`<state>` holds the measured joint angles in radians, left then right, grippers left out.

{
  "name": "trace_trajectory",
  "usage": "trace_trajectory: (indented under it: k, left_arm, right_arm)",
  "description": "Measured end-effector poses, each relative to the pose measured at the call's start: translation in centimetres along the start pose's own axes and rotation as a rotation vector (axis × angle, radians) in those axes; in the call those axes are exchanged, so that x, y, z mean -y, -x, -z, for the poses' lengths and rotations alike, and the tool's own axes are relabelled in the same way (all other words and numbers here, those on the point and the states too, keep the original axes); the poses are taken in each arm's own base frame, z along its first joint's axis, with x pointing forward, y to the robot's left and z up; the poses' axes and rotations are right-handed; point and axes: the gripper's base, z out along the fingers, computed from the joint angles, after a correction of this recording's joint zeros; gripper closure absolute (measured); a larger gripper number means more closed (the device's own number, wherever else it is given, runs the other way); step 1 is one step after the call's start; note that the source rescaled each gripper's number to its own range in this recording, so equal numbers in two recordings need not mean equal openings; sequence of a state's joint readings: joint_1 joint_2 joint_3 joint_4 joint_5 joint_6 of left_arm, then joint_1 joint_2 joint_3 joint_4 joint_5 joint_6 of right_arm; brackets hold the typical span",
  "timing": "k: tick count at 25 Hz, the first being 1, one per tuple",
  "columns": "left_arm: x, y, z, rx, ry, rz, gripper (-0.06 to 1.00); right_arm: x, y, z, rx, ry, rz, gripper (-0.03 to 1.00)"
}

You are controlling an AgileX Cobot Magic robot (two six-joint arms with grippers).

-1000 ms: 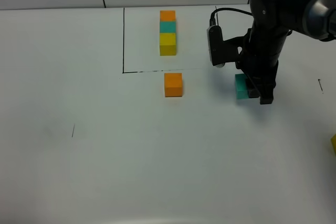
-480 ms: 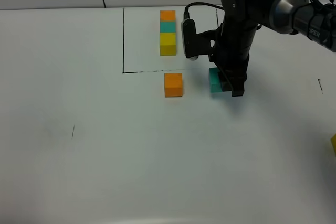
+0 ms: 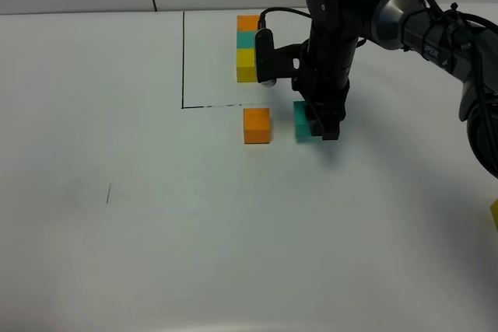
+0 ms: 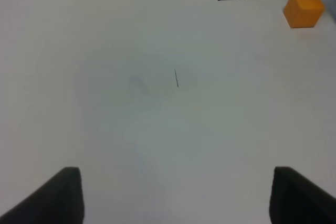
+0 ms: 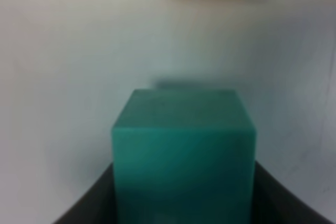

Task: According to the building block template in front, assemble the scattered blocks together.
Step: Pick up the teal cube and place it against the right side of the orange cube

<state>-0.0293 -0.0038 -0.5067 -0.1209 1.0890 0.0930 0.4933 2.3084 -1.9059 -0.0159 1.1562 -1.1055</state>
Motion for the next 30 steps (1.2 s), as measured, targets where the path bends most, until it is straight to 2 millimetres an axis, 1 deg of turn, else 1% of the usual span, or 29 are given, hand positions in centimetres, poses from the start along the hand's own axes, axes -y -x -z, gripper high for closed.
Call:
trace_trajectory:
  k: [5, 13, 25, 30]
  left_arm:
    - [0.0, 0.0, 0.0, 0.0, 0.0, 0.0, 0.33]
    - [0.0, 0.0, 0.0, 0.0, 0.0, 0.0, 0.33]
    - [0.0, 0.0, 0.0, 0.0, 0.0, 0.0, 0.33]
    - [0.0, 0.0, 0.0, 0.0, 0.0, 0.0, 0.33]
  right_arm:
    - [-0.1, 0.4, -0.1, 0.002, -0.004, -0.022, 0.96]
    - [-0.1, 0.4, -0.1, 0.003, -0.005, -0.031, 0.96]
    - [0.6, 0.9, -1.0, 0.011, 0.012, -0.038, 0.96]
    - [1.1, 1.9, -1.2, 0.019, 0.013, -0.029, 0.96]
